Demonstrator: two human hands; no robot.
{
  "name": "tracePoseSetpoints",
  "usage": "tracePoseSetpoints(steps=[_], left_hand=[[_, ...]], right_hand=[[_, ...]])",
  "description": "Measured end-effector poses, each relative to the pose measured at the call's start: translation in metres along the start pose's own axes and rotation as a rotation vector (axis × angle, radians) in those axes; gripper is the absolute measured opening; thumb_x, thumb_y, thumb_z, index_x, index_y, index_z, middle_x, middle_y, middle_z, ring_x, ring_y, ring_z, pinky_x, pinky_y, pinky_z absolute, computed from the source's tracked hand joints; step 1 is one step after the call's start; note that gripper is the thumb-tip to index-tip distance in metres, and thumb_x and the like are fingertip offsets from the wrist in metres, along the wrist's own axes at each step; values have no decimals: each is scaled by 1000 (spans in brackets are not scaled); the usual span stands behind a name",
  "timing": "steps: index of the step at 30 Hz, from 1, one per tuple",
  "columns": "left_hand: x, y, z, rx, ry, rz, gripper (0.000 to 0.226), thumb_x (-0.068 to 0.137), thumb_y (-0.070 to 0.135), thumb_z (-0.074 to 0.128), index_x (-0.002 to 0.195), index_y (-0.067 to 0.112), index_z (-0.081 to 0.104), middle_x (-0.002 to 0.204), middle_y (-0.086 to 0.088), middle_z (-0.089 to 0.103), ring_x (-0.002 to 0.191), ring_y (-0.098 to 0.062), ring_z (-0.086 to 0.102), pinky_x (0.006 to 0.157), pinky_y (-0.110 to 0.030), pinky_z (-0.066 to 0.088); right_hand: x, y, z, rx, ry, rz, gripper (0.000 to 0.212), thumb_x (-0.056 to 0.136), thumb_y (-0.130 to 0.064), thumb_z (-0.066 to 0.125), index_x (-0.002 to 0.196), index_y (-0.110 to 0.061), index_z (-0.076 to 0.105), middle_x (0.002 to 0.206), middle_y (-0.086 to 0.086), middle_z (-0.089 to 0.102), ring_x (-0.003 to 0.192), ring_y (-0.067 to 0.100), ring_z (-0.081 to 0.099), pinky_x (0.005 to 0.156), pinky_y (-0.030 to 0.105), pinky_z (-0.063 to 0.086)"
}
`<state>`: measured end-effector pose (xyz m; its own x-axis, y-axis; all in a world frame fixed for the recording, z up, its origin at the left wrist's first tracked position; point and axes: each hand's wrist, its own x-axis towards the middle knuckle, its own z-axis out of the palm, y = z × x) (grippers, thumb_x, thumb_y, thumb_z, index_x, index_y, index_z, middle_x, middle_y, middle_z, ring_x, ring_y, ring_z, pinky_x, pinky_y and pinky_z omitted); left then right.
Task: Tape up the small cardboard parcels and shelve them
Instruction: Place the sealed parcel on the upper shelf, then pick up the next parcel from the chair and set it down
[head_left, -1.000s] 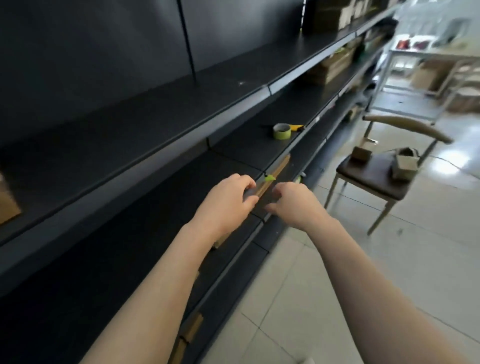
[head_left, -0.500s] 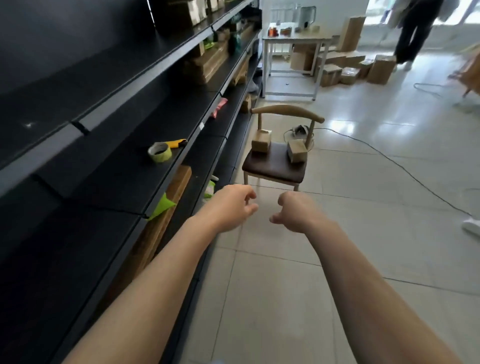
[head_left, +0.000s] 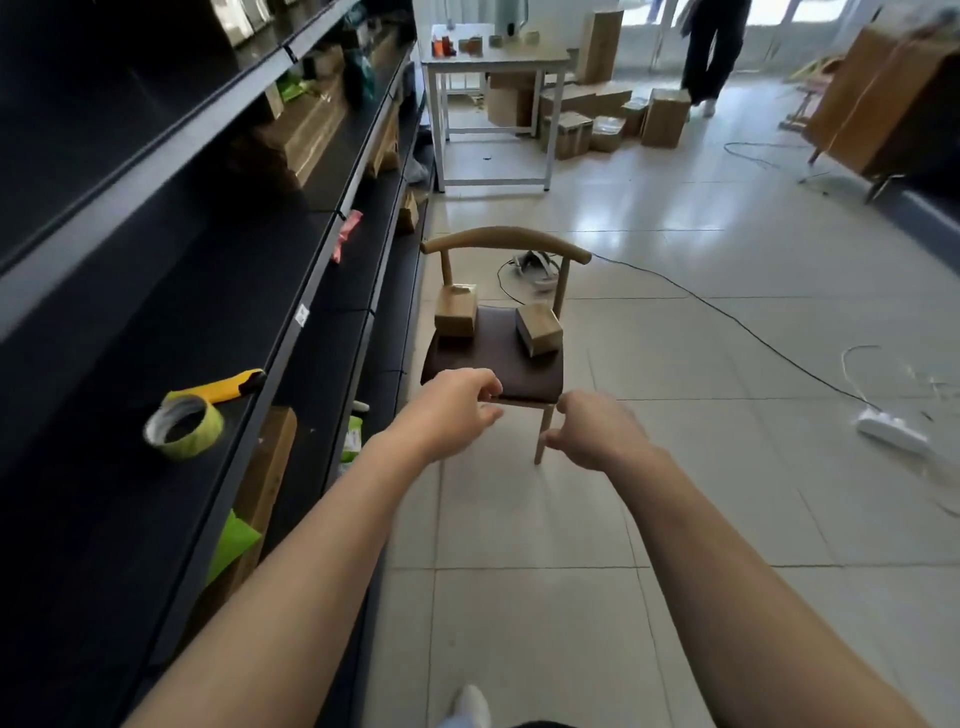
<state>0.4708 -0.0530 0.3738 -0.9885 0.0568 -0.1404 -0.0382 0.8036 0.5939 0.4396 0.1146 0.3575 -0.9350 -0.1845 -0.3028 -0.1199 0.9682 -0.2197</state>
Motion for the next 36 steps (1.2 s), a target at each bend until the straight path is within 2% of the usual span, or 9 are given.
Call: tracePoseSetpoints(steps=[7,16,19,22,26,30,36], left_hand=[[126,-7,-9,19,-49,50,30,93,26,58,122,20,59,111,-1,62,99,-15,58,87,-31,50],[294,8,2,75,-77,49,24,93,25,57,116,18,61,102,1,64,92,-14,59,78,-27,49],[348,8,5,61,-70,31,24,94,24,57,116,18,61,101,4,62,89,-11,56,70,-18,42],[394,-1,13,41,-84,7,27,94,25,57,119,18,60,104,4,62,90,-10,54,73,-19,39],[456,-25,29,40,-137,-30,27,93,25,57,118,17,61,108,0,64,89,-10,55,75,-23,41],[519,-57,51,45,-189,-58,26,93,25,57,118,17,61,109,-1,65,91,-11,56,76,-25,42],[611,-114,100,95,-322,-116,38,93,26,58,129,14,54,125,-4,59,110,-19,56,86,-29,44]], right_hand=[[106,12,-23,45,10,87,37,90,-37,60,118,-13,59,115,9,64,109,29,56,78,32,40],[269,64,-60,146,-17,110,35,89,-31,59,118,-11,58,115,9,63,106,29,57,73,29,38],[318,80,-71,156,-43,104,35,90,-31,58,119,-10,56,115,10,62,106,29,57,76,32,42],[359,92,-73,175,-64,123,35,92,-32,57,119,-10,56,116,10,62,106,28,57,76,32,42],[412,103,-59,255,-120,191,40,93,-39,55,122,-12,54,119,10,60,108,28,56,76,33,41],[465,110,-30,374,-148,304,44,92,-43,55,121,-10,54,120,12,60,109,30,56,83,36,45],[544,120,39,663,-185,502,50,93,-42,56,125,-4,52,129,14,56,119,31,51,90,36,41]])
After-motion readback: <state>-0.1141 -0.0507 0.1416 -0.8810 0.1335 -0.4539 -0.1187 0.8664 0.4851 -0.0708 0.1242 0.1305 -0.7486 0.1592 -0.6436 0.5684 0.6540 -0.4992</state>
